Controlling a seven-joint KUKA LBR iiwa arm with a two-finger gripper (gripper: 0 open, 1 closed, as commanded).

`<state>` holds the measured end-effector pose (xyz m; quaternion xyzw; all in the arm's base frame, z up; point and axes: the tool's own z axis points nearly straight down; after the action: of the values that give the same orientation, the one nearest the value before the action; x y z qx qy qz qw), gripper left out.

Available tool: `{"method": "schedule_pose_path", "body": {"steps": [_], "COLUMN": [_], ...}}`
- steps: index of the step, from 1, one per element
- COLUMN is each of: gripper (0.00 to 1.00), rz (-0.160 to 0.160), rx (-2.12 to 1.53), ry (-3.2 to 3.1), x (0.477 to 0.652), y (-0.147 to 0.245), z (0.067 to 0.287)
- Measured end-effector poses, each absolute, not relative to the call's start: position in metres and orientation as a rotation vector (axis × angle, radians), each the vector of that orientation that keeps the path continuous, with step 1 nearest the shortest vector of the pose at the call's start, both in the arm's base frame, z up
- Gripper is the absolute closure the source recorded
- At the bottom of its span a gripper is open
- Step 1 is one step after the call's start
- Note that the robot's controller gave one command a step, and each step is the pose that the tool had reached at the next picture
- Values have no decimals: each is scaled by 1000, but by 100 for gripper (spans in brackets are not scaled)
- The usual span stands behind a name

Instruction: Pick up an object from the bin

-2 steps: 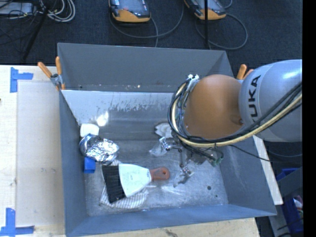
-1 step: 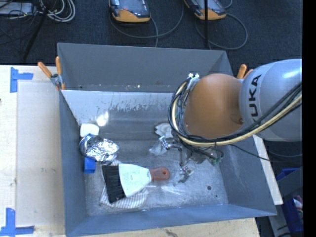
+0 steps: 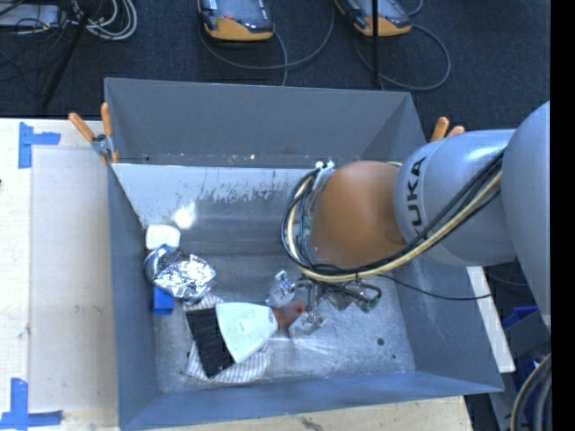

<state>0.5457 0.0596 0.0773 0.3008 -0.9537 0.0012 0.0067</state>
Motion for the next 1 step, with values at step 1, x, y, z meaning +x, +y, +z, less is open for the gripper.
{"method": "schedule_pose_path", "body": {"steps": [1], "gripper": [100], "rz": [4], "rx": [940], "ry": [-2983], "x": [546], "y": [60], "z": [77]}}
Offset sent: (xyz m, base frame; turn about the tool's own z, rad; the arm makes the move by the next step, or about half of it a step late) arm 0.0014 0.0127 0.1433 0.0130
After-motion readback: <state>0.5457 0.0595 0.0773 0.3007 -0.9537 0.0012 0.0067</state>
